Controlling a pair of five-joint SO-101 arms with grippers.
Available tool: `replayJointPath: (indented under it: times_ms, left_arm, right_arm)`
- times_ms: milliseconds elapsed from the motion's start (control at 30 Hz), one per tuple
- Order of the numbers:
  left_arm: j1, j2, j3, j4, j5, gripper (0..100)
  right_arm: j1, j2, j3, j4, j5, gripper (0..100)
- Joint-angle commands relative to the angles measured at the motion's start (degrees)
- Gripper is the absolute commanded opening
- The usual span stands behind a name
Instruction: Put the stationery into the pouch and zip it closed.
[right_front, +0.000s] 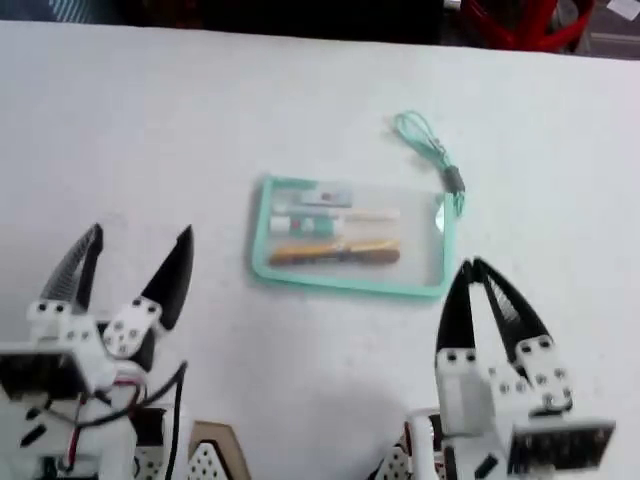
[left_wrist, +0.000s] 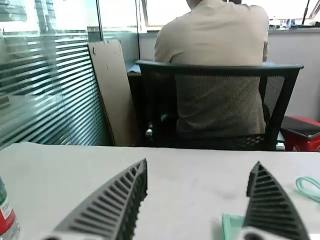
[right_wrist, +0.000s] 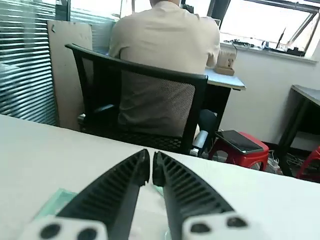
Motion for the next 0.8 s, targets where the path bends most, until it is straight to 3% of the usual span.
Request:
replayJointPath:
  times_ms: [0,300,400,500,600,667,767]
  left_arm:
    - [-0.4,0.0,11.6,-8.4,0.3,31]
    - [-0.3,0.0,39.0,-28.5,0.2,31]
    - [-0.3,-0.2,39.0,-25.8,0.6,29]
    - [0.0,-0.1,39.0,-23.7,0.4,19]
    - [0.0,-0.1,39.0,-21.5,0.4,1]
    - [0.0,0.0,39.0,-19.0,0.6,5]
    - [0.0,0.0,39.0,-13.5,0.6,2]
  right_arm:
    - [0.5,0.3,8.8,-7.3,0.0,1.8]
    - [0.8,0.3,44.6,-30.5,0.0,1.8]
    - [1.0,1.1,53.9,-38.3,-0.4,1.8]
    - [1.0,1.2,53.5,-35.2,-0.4,1.8]
    - [0.9,1.3,53.5,-31.4,-0.4,1.8]
    - [0.9,1.2,53.5,-27.9,-0.4,1.8]
    - [0.9,1.5,53.5,-20.7,-0.4,1.8]
